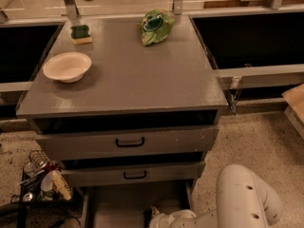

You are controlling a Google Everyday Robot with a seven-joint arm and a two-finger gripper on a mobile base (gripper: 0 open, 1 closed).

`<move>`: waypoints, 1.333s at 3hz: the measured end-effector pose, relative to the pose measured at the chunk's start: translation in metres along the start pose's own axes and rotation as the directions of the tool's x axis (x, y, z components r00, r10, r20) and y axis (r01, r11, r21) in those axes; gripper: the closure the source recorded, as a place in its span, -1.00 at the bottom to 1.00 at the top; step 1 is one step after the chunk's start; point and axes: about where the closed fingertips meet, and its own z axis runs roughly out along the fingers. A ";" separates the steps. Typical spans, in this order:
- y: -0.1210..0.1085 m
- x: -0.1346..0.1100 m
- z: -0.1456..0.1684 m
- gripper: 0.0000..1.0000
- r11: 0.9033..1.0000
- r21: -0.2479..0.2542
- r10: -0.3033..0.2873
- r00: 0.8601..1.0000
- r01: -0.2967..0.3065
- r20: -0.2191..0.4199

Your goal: Pick rxbar blueberry from bottom drawer and place on counter

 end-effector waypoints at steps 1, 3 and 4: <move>0.000 0.000 0.000 -1.00 1.000 0.000 0.000 1.000 0.000 0.001; 0.000 0.000 0.000 -0.15 1.000 0.000 0.000 1.000 0.000 0.001; 0.000 0.000 0.000 0.31 1.000 0.000 0.000 1.000 0.000 0.001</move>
Offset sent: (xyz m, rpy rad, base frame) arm 0.0000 0.0001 0.0000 0.0006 0.0001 -0.0003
